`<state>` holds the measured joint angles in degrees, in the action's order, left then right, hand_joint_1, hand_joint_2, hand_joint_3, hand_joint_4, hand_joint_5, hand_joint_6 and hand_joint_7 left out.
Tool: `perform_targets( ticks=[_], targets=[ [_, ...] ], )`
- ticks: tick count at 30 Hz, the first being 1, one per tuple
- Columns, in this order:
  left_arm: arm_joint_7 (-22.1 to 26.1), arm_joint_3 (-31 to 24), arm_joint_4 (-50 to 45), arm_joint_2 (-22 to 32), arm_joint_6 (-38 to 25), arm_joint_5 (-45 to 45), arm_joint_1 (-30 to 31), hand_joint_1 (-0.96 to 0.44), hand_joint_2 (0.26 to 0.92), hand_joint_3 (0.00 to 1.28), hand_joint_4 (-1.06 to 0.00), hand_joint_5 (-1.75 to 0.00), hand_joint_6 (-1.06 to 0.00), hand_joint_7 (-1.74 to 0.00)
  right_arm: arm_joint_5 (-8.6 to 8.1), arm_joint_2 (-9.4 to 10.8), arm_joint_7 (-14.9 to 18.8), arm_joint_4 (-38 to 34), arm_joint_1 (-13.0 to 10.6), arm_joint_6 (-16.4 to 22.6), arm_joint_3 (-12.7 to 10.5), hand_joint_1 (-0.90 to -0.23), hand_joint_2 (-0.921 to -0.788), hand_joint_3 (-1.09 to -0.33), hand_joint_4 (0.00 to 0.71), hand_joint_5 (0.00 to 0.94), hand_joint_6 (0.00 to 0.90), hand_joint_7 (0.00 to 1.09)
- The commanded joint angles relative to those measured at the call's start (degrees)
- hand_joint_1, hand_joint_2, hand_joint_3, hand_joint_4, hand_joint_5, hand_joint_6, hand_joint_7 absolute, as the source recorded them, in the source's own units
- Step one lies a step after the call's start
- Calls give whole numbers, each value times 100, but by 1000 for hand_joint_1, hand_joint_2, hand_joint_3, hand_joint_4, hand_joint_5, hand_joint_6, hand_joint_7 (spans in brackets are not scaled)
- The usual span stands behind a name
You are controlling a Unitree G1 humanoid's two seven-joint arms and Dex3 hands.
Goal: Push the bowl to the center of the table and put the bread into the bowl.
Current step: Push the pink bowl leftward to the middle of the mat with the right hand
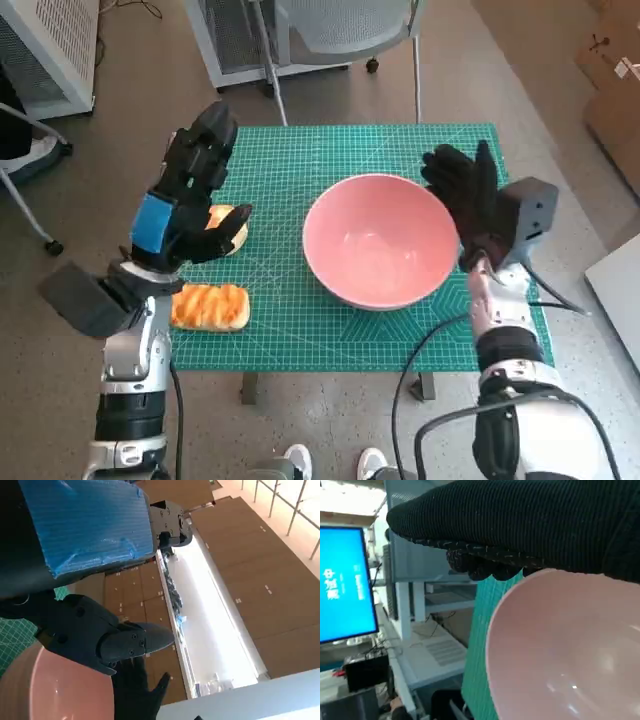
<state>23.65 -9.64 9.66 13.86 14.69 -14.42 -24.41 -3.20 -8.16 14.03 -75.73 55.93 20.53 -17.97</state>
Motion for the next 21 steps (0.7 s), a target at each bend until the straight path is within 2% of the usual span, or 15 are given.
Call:
perform_targets(
  ticks=[1,11,21],
  targets=[
    [-82,-29,-163,40,-8,23,144,-465,815,450,-27,-10,1,-386,-69,163,68,-36,50,-137,0,-585,-921,-836,280,0,396,0],
    [-212,-54,-375,42,37,52,368,-480,832,409,-33,-11,1,-394,-24,292,227,-62,181,-268,96,-605,-921,-817,272,0,397,2],
    [-360,-130,-487,58,100,106,552,-504,870,337,-43,-12,1,-401,96,455,161,-107,251,-345,280,-573,-921,-830,275,3,406,6]
  ],
)
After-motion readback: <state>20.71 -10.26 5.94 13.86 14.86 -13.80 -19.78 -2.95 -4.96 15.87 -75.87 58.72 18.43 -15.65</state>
